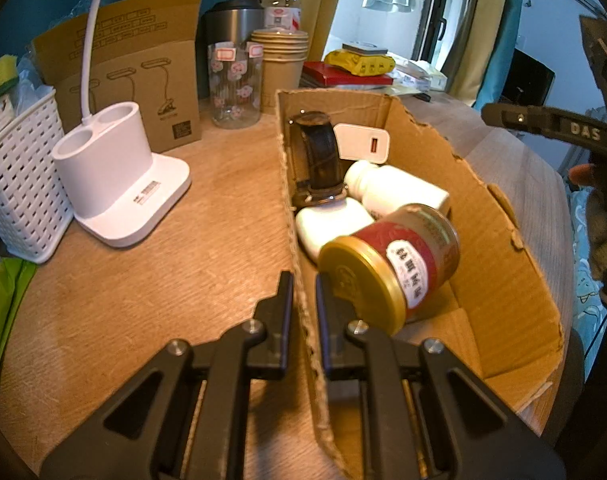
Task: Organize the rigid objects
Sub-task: 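Move the right tool to the black car key and grasp it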
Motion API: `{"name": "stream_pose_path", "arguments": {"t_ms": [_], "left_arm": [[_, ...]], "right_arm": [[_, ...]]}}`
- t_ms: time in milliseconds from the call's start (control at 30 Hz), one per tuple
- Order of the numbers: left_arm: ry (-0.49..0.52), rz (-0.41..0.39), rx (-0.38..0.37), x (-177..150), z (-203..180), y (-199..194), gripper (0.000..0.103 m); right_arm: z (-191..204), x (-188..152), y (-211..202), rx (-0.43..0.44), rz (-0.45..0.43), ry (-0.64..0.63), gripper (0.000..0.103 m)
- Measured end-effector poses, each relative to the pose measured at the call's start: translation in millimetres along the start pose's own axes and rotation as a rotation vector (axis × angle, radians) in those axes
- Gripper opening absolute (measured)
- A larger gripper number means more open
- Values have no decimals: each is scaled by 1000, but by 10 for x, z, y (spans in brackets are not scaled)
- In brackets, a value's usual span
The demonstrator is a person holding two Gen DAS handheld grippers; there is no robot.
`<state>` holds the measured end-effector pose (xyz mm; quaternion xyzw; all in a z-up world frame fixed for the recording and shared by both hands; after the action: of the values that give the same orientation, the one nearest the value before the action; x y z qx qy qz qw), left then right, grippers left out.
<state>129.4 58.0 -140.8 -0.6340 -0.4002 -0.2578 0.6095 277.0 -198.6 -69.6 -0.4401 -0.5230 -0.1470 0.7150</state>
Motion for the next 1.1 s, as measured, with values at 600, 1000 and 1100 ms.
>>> {"name": "stream_pose_path", "arguments": {"t_ms": [600,1000,1100], "left_arm": [[0,0,0,0,0,1,12],[0,0,0,1,-1,0,12],[0,0,0,1,2,4,12]], "right_arm": [[-360,-210,637,-112,57,90,70],[-280,-122,1036,-119,94,64,70],[-219,-119,1087,-112,99,53,70]]}}
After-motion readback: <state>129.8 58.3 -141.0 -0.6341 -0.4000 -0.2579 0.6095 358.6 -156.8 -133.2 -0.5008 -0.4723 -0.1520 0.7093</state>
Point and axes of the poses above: each gripper's, at about its wrist camera, not at the fingertips, and y roughly the way its jaws point, z to its left, x to its top, the point moved 2 cm from there along y, roughly the way its jaws point, and after that the axes turned 13 degrees about -z, right-handed, at the moved point
